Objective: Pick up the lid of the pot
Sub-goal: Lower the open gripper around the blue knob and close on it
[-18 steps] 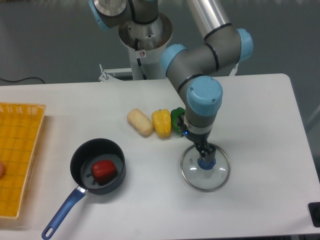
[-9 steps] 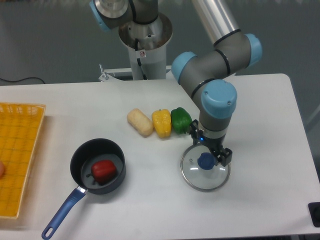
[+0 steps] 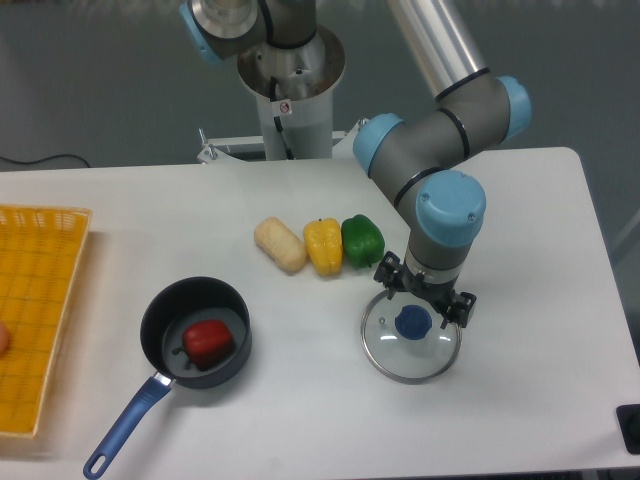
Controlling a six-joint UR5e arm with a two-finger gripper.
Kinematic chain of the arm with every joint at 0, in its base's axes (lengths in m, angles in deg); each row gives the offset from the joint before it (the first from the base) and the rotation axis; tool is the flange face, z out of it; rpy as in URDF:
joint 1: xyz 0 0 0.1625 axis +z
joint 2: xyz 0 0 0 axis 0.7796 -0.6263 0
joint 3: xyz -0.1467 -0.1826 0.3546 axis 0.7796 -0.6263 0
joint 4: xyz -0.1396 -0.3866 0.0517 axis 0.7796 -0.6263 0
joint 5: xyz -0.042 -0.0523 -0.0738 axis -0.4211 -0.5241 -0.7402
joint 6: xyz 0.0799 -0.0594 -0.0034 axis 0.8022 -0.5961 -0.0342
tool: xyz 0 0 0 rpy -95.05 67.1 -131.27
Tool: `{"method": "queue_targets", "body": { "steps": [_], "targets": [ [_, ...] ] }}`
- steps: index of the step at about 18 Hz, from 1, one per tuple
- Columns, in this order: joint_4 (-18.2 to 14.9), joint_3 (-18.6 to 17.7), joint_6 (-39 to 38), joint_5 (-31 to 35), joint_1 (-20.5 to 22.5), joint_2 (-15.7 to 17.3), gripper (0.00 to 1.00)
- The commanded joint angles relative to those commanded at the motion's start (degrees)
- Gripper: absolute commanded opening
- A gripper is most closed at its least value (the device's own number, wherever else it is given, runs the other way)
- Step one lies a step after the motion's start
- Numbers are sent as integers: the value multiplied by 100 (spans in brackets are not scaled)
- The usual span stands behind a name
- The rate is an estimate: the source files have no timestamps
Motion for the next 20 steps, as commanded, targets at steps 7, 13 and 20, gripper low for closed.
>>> {"method": "queue_targets", "body": {
  "steps": [7, 13, 20],
  "targets": [
    [299, -44, -660, -44, -9, -202, 100],
    [457, -26, -713, -44, 0, -316, 100],
    [457, -62, -722, -44, 26, -387, 100]
  ]
}}
